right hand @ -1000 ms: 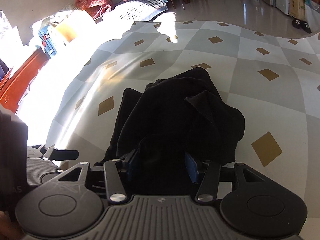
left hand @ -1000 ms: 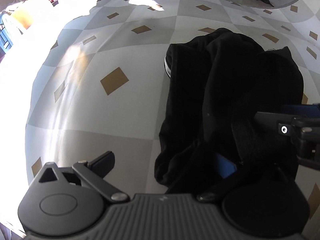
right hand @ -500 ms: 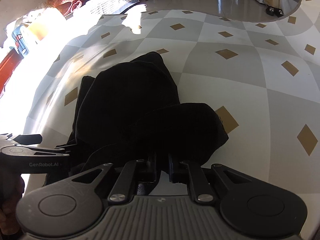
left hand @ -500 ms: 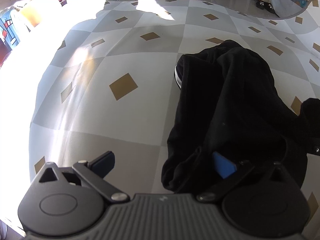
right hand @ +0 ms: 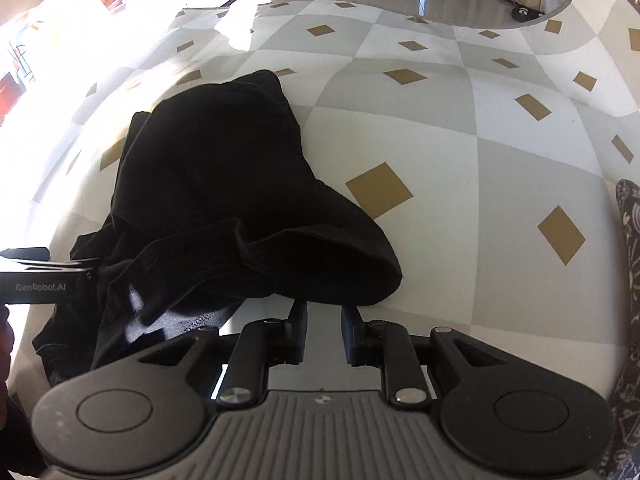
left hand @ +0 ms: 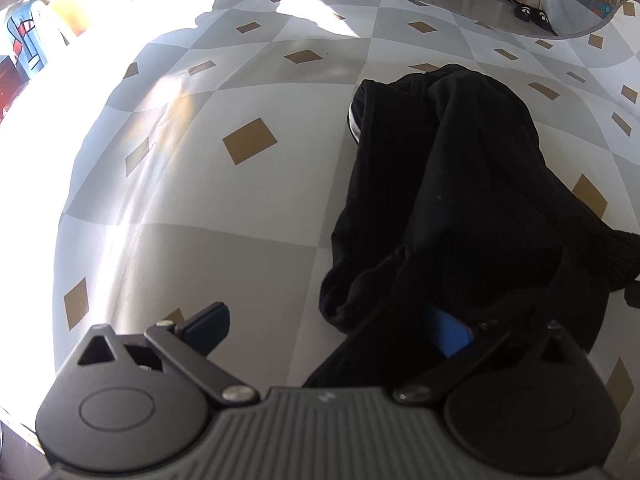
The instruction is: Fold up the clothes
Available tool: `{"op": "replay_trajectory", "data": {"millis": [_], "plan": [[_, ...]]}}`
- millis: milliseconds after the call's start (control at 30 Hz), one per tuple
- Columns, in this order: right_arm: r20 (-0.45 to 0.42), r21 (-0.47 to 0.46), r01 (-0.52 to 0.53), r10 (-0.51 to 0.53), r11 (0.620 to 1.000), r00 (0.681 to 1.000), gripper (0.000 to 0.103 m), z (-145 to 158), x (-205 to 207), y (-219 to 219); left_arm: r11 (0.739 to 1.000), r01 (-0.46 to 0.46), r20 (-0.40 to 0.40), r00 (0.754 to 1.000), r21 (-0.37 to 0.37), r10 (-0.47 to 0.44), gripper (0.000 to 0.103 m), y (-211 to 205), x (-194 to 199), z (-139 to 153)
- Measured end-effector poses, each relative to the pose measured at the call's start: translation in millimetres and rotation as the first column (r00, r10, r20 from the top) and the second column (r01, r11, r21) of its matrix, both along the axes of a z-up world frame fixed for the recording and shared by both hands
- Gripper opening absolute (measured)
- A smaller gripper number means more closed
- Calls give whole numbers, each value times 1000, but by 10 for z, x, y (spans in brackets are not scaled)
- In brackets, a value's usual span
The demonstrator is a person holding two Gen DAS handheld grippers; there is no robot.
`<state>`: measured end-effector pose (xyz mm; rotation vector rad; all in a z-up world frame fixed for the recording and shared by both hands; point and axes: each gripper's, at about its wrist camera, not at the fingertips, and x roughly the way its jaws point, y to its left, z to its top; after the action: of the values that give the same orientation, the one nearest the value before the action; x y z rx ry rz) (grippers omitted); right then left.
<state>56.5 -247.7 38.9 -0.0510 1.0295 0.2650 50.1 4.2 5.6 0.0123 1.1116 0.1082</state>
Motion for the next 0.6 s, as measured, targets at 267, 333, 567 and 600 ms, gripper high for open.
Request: {"op": "replay_trajectory", "data": {"millis": [267,333,567,600], "plan": [[129,132,-137,120,982,984,37,305,17,268,999,32,12,999,39,-33,103,-106,-115,-35],[131,147,-172,153,974,980,39,288,49,384,999,27,9,1000,27,-27,103,-97,-134,-46],[128,187,-244,223,952,966,47,179,164,764,999,37,6,999,4,-37,103,-61,-185,-68],[127,188,-248,227,950,965,48,160,182,806,999,38,5,999,1,-38,103,-58,-187,-68]]}}
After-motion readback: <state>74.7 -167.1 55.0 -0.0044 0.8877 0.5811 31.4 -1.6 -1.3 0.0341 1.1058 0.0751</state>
